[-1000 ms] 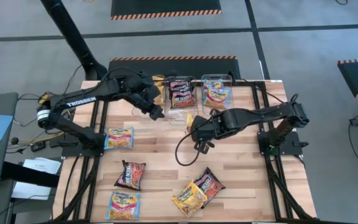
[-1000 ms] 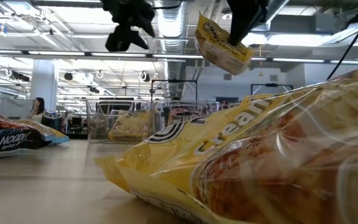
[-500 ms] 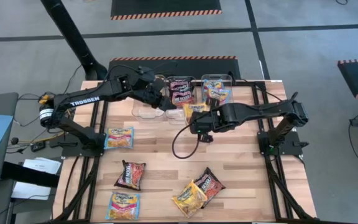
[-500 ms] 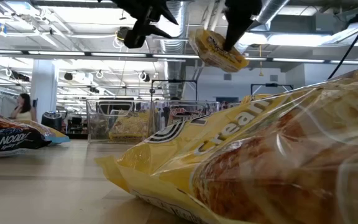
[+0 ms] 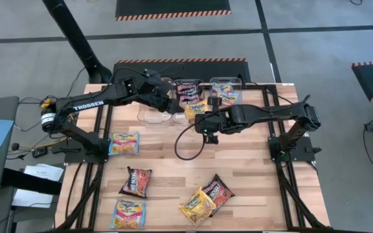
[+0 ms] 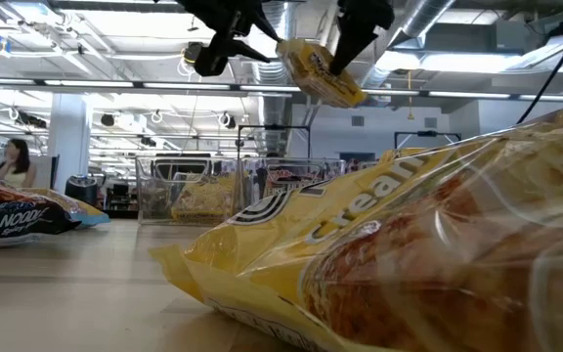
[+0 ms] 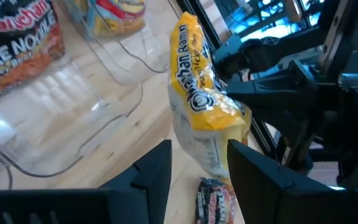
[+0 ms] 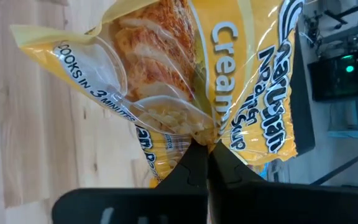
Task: Sort Maruchan noodles
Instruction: Put the yellow noodle pack in the left transparent bin
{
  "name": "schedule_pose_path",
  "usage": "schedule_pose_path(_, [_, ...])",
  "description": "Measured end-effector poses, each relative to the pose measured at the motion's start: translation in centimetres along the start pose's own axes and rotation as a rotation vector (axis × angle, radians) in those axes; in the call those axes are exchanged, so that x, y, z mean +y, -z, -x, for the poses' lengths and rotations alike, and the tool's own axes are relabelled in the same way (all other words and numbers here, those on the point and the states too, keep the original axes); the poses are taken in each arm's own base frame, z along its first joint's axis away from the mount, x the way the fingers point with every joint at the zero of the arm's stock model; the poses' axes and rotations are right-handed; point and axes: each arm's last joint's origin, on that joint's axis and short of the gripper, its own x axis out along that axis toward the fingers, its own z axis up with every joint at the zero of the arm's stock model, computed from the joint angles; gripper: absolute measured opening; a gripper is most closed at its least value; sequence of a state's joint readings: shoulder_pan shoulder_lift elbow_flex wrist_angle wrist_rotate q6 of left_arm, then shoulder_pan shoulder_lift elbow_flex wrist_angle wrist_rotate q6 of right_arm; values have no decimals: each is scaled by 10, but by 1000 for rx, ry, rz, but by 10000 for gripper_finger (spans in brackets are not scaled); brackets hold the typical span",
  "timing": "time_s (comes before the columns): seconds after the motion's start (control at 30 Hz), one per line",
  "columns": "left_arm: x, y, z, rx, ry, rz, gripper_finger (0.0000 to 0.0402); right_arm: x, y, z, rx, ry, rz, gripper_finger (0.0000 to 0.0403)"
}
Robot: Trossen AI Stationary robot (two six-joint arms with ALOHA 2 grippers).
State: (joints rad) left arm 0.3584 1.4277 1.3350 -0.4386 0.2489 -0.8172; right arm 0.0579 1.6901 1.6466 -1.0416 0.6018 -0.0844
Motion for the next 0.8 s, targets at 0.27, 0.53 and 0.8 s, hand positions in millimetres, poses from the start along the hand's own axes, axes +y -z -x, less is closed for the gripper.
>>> schedule_pose_path(0.27, [-4,-4,1,-39,42,-15,142,-5,-5,-3,-43,12,4,2])
schedule_pose_path(0.53, [-3,-5,1,-65,14,-13,142,-10,-14,6,-107,-8,12,2])
schedule_pose_path(0.8, [-6,-7,1,-86,40,-22,142,-17,-22,16,-175,-16,67,2])
